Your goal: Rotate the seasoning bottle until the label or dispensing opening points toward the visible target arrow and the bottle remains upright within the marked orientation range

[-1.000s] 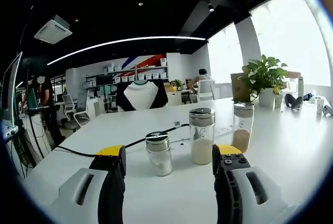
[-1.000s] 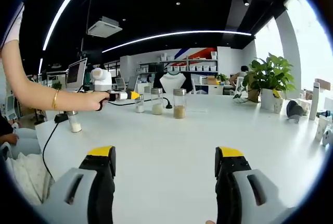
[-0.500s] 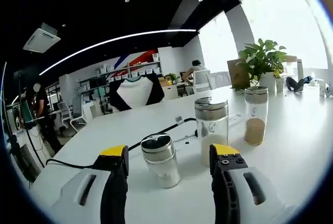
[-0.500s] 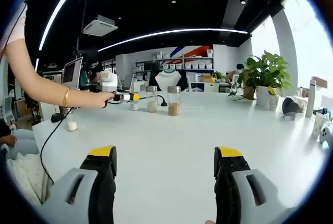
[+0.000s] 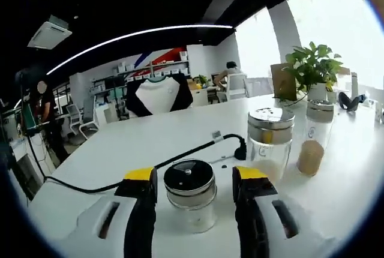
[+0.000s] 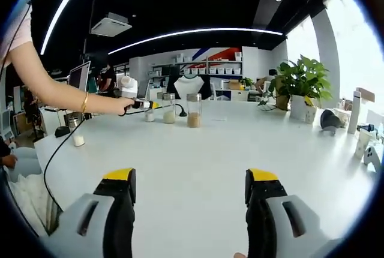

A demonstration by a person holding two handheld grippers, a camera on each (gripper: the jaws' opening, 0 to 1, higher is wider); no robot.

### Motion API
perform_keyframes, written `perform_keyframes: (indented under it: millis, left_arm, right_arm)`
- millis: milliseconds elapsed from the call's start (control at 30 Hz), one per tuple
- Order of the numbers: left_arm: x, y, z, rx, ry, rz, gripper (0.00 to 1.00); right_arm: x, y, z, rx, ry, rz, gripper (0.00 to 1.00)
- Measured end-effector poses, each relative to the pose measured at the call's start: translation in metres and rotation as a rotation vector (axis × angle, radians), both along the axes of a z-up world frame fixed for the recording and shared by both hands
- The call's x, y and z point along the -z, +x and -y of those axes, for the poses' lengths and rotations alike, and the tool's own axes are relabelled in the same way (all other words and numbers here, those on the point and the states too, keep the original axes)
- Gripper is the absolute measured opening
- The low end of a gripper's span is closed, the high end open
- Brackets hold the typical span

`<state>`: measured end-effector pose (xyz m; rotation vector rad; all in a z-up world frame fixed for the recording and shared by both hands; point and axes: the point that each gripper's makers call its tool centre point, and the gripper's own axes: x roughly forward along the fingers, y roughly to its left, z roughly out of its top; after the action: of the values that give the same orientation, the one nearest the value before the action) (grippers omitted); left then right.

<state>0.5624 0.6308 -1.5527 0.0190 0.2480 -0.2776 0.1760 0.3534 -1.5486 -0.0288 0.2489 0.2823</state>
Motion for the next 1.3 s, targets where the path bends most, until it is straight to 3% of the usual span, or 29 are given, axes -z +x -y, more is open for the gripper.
perform_keyframes:
  millis: [100,167,200,533,867,933,1000,1167,1300]
  left_arm:
    - [-0.002,0.006,-0.005,0.003,0.08,0.018,0.4]
    - [-0.002,0.006,-0.004,0.008,0.078,0.009,0.39]
    - [-0.001,0.007,-0.006,0.003,0.116,0.002,0.38]
    - [-0.004,-0.001,-0.004,0.021,0.057,0.015,0.35]
    - [-0.006,-0.007,-0.008,0.028,0.091,0.023,0.35]
    - [-0.013,-0.01,-0.007,0.022,0.063,0.034,0.35]
    - [-0.02,-0.014,-0.004,0.027,0.019,0.038,0.35]
    - [-0.023,-0.025,0.003,0.049,0.064,0.044,0.35]
    - [-0.026,-0.039,0.004,0.05,0.04,0.045,0.35]
  right_arm:
    - [0.0,-0.001,0.001,0.006,0.009,-0.001,0.73]
    - [0.001,-0.001,0.001,0.011,0.012,-0.007,0.72]
    - [0.002,-0.001,0.002,0.011,0.007,-0.01,0.72]
    - [0.001,-0.002,-0.003,0.005,0.009,-0.011,0.71]
    - [-0.001,-0.002,-0.007,-0.006,0.011,-0.006,0.72]
    - [-0.002,-0.003,-0.008,-0.008,0.01,-0.002,0.72]
    - [-0.003,-0.002,-0.008,-0.008,0.008,0.0,0.72]
    - [-0.006,-0.004,-0.013,-0.017,0.014,0.009,0.72]
    - [-0.006,-0.005,-0.018,-0.032,0.014,0.006,0.72]
